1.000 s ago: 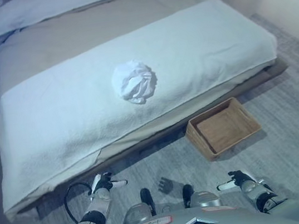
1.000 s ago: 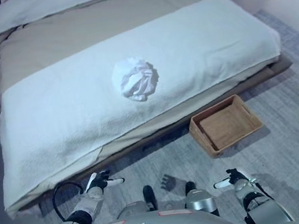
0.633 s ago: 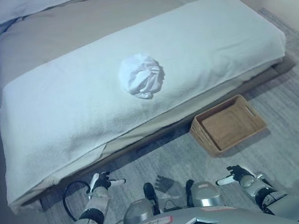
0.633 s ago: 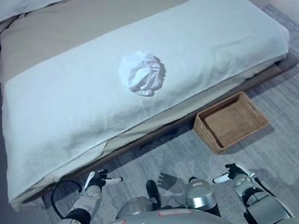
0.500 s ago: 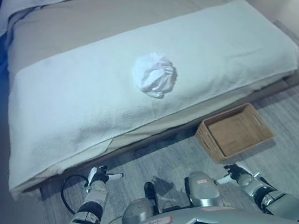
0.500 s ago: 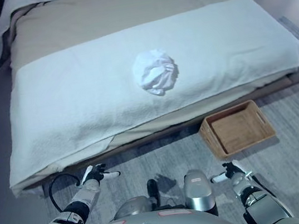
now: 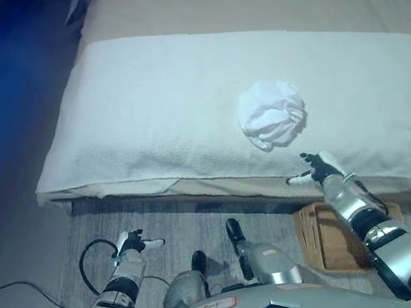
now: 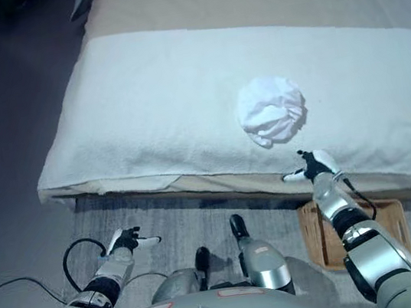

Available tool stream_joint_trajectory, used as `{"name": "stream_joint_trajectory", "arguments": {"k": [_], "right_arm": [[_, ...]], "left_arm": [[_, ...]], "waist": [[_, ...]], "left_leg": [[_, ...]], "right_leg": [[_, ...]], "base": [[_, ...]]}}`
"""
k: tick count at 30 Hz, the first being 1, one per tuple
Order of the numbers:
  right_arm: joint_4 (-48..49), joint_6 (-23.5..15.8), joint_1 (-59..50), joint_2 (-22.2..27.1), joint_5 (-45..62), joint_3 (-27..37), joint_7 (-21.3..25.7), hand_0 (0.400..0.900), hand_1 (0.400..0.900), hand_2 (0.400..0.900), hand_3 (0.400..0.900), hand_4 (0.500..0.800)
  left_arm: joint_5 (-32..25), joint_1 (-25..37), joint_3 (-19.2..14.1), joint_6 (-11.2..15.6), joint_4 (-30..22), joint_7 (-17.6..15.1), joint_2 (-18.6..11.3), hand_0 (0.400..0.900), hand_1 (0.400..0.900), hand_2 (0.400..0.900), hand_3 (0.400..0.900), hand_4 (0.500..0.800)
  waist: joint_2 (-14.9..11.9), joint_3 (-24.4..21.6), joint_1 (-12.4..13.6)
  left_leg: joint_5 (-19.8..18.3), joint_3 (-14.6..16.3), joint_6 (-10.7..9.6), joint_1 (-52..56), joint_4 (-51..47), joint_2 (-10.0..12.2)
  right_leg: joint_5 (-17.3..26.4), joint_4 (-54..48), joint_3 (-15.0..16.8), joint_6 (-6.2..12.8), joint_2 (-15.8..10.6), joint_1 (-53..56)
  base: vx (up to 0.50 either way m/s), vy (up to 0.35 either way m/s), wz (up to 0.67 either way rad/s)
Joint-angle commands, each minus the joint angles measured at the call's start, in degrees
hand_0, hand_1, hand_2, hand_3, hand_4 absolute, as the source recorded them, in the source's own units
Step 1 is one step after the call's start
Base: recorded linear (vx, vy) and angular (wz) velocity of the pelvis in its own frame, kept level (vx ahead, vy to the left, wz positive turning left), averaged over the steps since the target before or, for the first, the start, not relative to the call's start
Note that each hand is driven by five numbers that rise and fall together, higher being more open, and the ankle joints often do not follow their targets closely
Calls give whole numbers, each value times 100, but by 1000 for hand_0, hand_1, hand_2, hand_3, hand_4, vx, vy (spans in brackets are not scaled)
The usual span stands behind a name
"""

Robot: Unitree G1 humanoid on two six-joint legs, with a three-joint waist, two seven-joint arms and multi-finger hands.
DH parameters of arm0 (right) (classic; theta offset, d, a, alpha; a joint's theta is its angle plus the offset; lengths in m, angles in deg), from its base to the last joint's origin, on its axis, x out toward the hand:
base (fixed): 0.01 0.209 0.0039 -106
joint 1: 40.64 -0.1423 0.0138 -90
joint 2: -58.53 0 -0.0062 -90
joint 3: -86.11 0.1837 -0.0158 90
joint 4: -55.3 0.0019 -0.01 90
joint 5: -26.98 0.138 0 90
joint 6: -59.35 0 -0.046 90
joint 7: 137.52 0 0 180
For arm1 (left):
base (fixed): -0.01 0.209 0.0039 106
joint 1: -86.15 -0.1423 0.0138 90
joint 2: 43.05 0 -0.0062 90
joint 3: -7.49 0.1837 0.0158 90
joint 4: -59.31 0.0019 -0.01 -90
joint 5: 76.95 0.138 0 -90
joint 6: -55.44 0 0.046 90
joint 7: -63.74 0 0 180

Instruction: Put the clothes on the bed into the basket.

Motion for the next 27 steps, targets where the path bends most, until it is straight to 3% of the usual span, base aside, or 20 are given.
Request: {"name": "stream_joint_trajectory", "arguments": {"k": [1,7,13,19,27], "right_arm": [[79,-121,-905,426,-37,82,420,900,900,900,900,800],[-349,-42,-1656,347,51,-180,569,900,900,900,900,800],[-1541,107,-2724,266,-13,-646,683,900,900,900,900,800],[-2580,272,-3739,432,-354,-1002,661,900,900,900,900,800],[-2920,429,-4097,635,-779,-1261,480,900,900,900,900,800]], "left_arm": [[108,296,158,54,95,-300,-247,900,900,900,900,800],[-22,508,328,11,440,-441,-132,900,900,900,900,800],[-208,737,465,66,633,-609,-159,900,900,900,900,800],[-314,881,687,221,576,-702,-208,900,900,900,900,800],[-415,981,781,338,210,-733,-205,900,900,900,900,800]], "waist": [[333,-264,-72],[563,-306,-20],[807,-301,150],[961,-137,413],[1221,110,596]], "left_leg": [[644,237,107,1659,-1435,119],[1140,204,-126,1362,-1322,332],[1686,163,-234,1023,-1395,458],[2134,195,-280,556,-1358,436],[2460,166,-361,298,-1365,307]], "right_leg": [[379,602,460,-15,294,-1044],[223,427,240,-133,374,-1065],[198,189,196,-210,450,-1256],[243,116,188,-252,425,-1580],[350,-79,231,-224,356,-1722]], "base": [[320,-192,49],[236,-154,12],[141,-98,-1],[48,-45,0],[30,8,-8]]}}
